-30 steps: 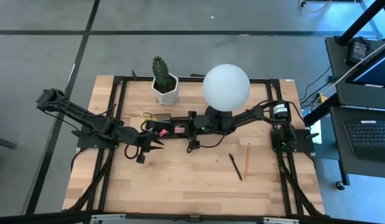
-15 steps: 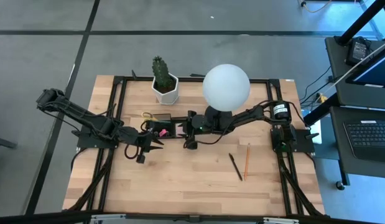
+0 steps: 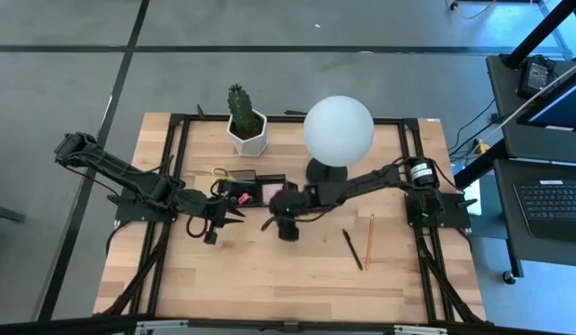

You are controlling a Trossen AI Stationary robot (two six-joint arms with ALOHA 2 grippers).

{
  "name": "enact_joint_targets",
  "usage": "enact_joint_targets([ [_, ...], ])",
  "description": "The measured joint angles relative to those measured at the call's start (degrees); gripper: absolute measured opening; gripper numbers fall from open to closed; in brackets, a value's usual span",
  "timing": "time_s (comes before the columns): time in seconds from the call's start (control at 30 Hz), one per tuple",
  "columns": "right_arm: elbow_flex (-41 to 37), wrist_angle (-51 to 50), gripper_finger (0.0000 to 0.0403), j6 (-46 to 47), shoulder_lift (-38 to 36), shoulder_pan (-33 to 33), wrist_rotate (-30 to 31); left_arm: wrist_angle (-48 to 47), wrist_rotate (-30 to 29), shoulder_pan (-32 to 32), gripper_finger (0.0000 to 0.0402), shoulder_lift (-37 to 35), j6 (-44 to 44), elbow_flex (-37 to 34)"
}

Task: Pick and place office supplies into organizer
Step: Put the black pen into the black desk organizer

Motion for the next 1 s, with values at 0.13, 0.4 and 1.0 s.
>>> enact_joint_targets([
  [0.13,1.97,-11.50,0.0198,10.89,0.00,4.51,1.41,0.00,0.00,0.00,0.0058,0.00,-0.02,0.00],
  [0.4,2.79,-30.96,0.0198,32.98,-3.17,12.94,9.10,0.00,0.07,0.00,0.0057,0.00,-0.55,0.00],
  [1.0,-14.58,-36.53,0.0198,63.01,-19.69,21.18,16.01,0.58,0.23,0.00,0.0061,6.08,-0.61,0.04],
])
